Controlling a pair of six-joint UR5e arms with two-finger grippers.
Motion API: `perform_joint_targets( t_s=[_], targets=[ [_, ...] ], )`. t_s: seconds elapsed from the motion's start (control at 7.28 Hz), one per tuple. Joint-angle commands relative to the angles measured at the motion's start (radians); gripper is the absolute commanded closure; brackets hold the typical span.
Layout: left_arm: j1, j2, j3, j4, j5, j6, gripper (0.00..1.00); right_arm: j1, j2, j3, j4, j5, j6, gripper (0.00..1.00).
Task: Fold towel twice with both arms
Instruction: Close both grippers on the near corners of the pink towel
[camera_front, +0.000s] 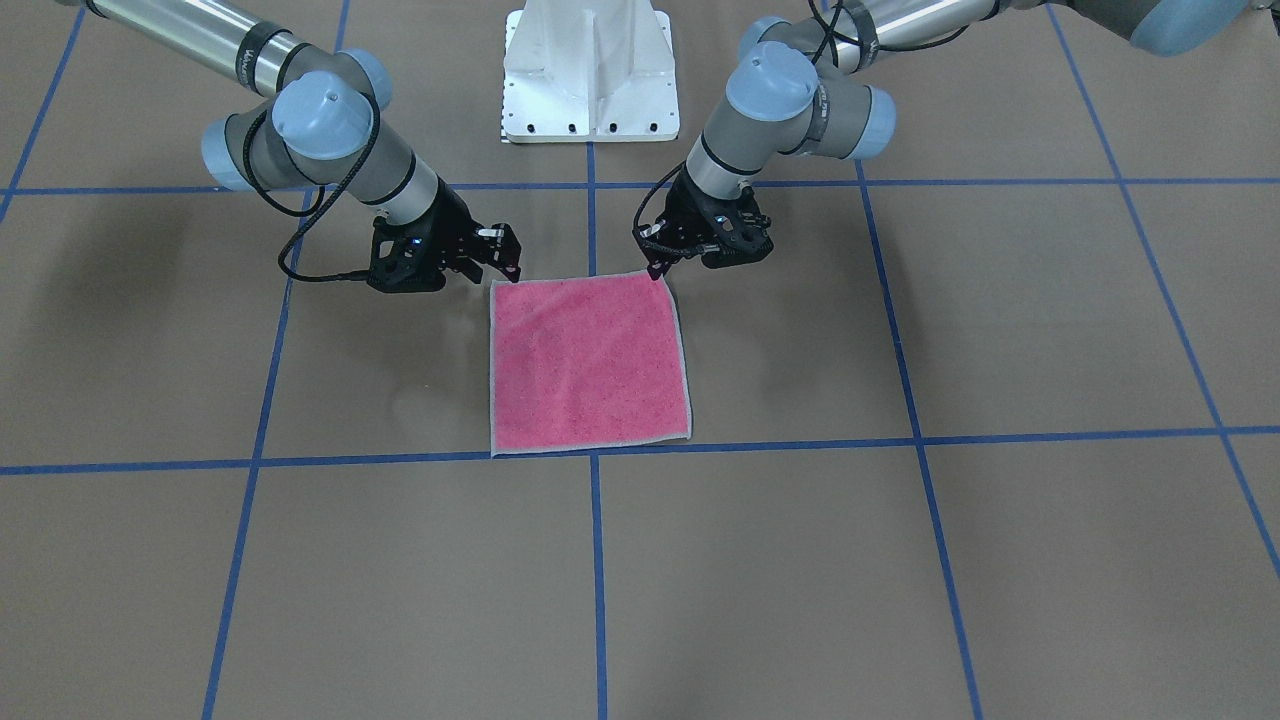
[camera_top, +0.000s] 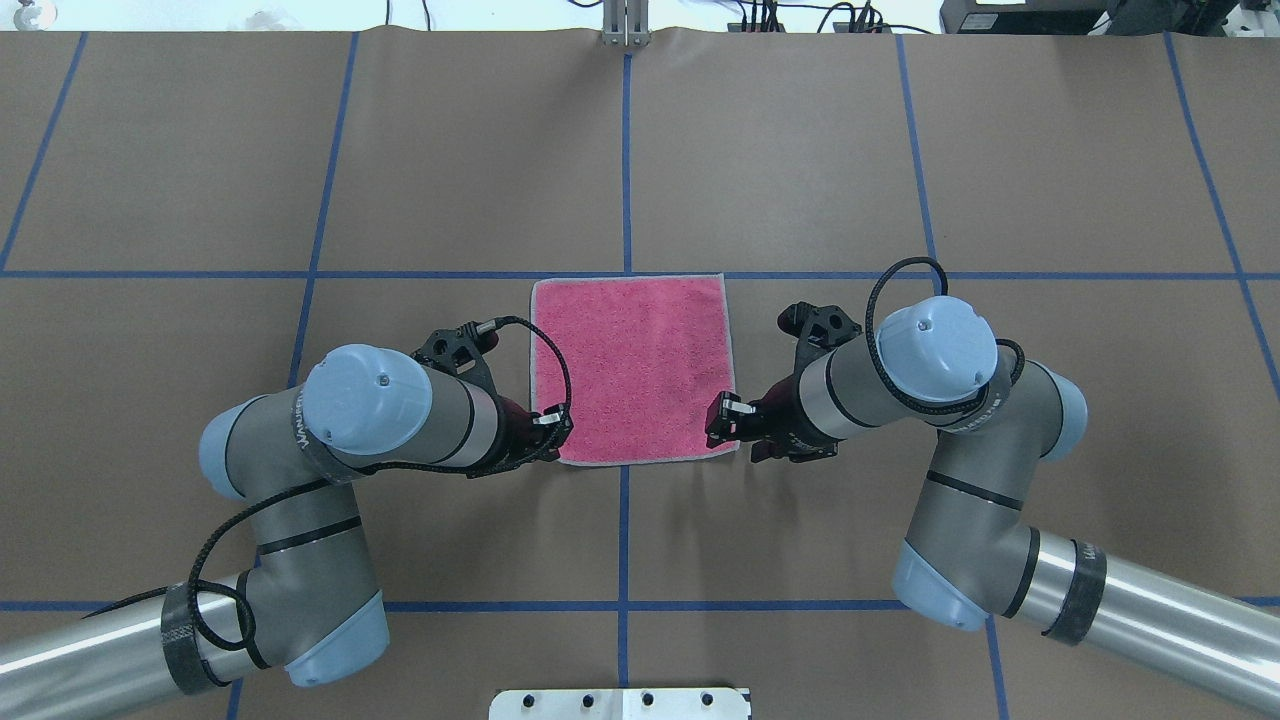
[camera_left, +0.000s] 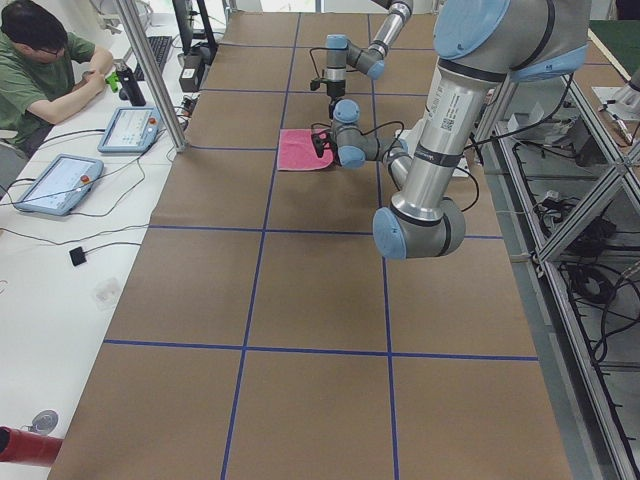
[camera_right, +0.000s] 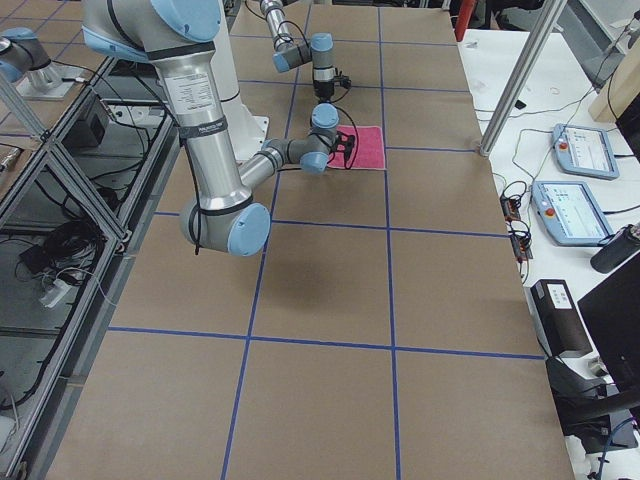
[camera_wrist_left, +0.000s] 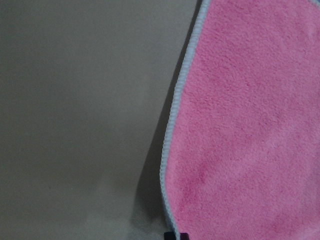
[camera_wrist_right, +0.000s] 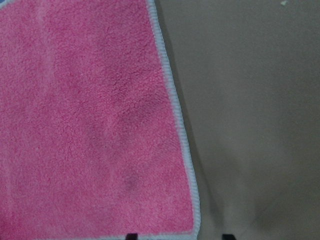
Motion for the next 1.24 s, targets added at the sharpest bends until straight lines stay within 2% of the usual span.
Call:
perform_joint_targets(
  t_s=[0.0,1.1],
  targets=[
    [-0.001,0.000,-0.001,-0.002,0.000,0.000,0.91,-0.012,-0.002,-0.002,0.001,0.000,0.001,0.50],
    [-0.001,0.002,0.001,-0.002,0.000,0.000,0.90,-0.009,-0.007,-0.008,0.000,0.000,0.001,0.53]
  ],
)
